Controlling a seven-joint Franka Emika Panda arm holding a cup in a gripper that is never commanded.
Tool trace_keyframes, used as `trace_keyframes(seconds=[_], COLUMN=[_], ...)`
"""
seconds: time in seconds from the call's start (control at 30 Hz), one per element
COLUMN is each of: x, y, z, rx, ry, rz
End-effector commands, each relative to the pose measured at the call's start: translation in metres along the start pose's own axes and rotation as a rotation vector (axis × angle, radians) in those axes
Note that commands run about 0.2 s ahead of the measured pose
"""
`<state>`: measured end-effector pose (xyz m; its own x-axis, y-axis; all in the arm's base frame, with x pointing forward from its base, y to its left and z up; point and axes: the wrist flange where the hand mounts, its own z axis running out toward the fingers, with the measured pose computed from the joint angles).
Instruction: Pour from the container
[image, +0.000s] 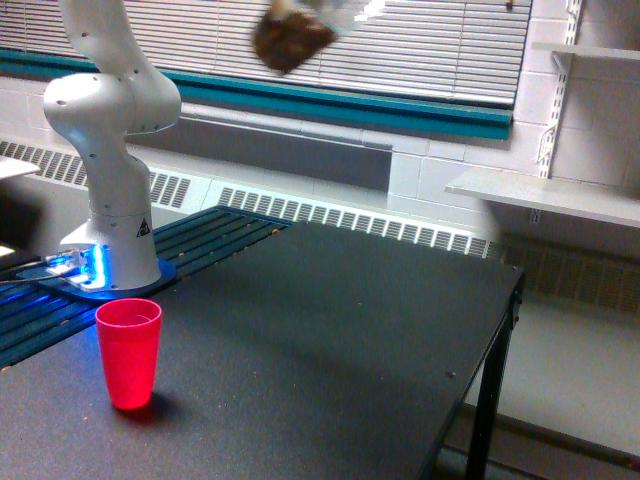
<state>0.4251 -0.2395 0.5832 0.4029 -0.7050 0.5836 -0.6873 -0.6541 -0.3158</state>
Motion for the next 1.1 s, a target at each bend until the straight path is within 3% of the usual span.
trace_keyframes(seconds=[0.03, 0.3, 0.8, 1.1], x=[-0.007, -0.035, -0.105, -0.133], y=[0.048, 0.093, 0.148, 0.171], z=[-0.017, -0.029, -0.018, -0.021], rx=[-0.043, -0.088, -0.175, -0.223], ry=[0.023, 0.009, -0.076, -0.102], rz=[-0.012, 0.009, 0.001, 0.011])
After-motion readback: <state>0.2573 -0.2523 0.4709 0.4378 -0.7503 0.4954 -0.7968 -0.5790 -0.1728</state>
